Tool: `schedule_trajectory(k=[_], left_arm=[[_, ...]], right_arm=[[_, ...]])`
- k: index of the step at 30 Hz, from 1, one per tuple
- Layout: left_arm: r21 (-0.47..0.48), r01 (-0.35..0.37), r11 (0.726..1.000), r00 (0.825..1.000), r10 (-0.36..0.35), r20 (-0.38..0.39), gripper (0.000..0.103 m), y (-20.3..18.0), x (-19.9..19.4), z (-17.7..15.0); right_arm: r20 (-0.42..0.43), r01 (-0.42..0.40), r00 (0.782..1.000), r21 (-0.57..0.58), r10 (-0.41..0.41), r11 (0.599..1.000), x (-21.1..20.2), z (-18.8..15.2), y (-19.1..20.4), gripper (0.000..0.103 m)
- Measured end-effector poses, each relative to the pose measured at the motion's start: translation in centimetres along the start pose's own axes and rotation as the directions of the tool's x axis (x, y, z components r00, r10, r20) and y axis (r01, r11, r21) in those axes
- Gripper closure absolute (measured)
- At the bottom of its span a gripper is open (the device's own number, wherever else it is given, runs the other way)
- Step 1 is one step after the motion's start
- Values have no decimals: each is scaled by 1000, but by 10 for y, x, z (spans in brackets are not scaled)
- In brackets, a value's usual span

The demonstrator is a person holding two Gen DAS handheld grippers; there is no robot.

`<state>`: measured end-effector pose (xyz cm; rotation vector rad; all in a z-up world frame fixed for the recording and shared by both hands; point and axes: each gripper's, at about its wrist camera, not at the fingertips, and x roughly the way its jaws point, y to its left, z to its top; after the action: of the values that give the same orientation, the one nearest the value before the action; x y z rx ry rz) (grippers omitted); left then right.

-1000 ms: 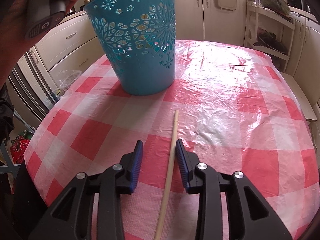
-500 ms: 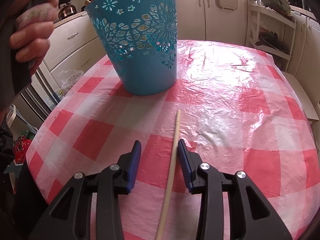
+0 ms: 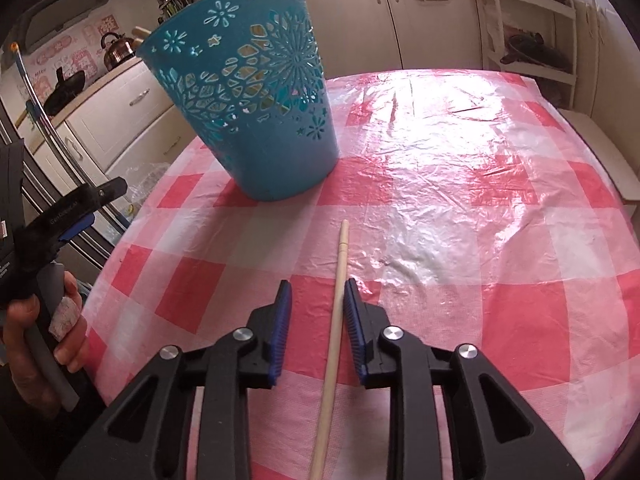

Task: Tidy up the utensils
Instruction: 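Close the right gripper on the last loose wooden stick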

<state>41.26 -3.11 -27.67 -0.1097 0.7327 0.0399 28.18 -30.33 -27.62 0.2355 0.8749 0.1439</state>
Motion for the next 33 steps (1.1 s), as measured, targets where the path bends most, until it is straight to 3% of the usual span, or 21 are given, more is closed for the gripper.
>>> schedule_trajectory(k=[5, 9, 13, 20, 26, 33], left_arm=[[87, 7, 996, 1000, -7, 3, 8, -19, 3, -1], [115, 27, 993, 999, -24, -31, 8, -26, 5, -4], [133, 41, 990, 999, -40, -14, 8, -32, -1, -9], [249, 34, 968, 999, -34, -5, 8, -54, -3, -16], [246, 46, 968, 999, -43, -17, 8, -54, -1, -16], [259, 45, 965, 999, -38, -30, 8, -54, 3, -17]], right_arm=[[-3, 119, 993, -94, -120, 988, 5, 3, 12, 97], [-12, 160, 987, -113, -162, 981, 5, 3, 15, 97], [-28, 164, 986, -91, -167, 982, 1, 1, 12, 95], [-39, 172, 983, -124, -178, 977, 4, 2, 17, 93], [-25, 179, 983, -61, -181, 982, 0, 1, 8, 96], [-19, 184, 982, -122, -188, 975, 1, 0, 13, 93]])
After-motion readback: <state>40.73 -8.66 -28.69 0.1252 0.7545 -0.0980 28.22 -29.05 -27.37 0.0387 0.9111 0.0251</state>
